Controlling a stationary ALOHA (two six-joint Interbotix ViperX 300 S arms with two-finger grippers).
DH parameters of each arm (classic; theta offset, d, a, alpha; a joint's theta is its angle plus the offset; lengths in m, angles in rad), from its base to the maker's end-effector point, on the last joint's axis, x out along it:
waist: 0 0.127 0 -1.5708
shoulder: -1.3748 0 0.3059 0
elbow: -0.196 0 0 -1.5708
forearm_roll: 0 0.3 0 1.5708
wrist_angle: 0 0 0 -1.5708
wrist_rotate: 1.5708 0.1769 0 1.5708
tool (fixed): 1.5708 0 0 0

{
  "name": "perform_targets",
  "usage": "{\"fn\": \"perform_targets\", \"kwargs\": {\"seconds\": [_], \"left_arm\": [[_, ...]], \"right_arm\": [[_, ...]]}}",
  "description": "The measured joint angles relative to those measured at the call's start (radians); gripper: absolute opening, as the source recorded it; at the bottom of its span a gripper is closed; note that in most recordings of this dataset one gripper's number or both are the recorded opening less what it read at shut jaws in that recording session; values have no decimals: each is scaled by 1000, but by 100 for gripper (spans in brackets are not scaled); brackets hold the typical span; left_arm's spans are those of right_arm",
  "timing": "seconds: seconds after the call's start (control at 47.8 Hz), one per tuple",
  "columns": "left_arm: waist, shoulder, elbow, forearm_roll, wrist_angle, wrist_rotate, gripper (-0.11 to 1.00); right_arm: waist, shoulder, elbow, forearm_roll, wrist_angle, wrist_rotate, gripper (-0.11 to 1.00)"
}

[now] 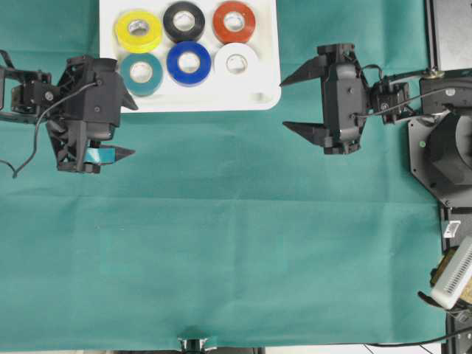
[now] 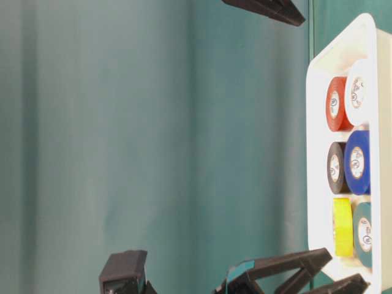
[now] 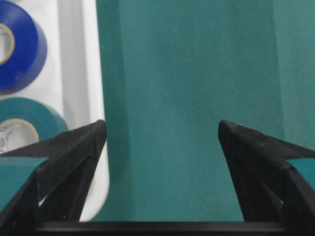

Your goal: Put the tape alternately from left to right into the white case.

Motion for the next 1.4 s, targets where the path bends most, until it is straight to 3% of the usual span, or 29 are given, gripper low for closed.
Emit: {"fn": "perform_targets", "kwargs": {"seconds": [0.857,1.401], "left_arm": [[-2,-34,20,2,-40,-3,98],[-2,-144,84,0,-40,-3,98]], "right_arm": [[12,-8,12,0,-5,0,87],[12,-130,72,-2,-9,2,87]]}}
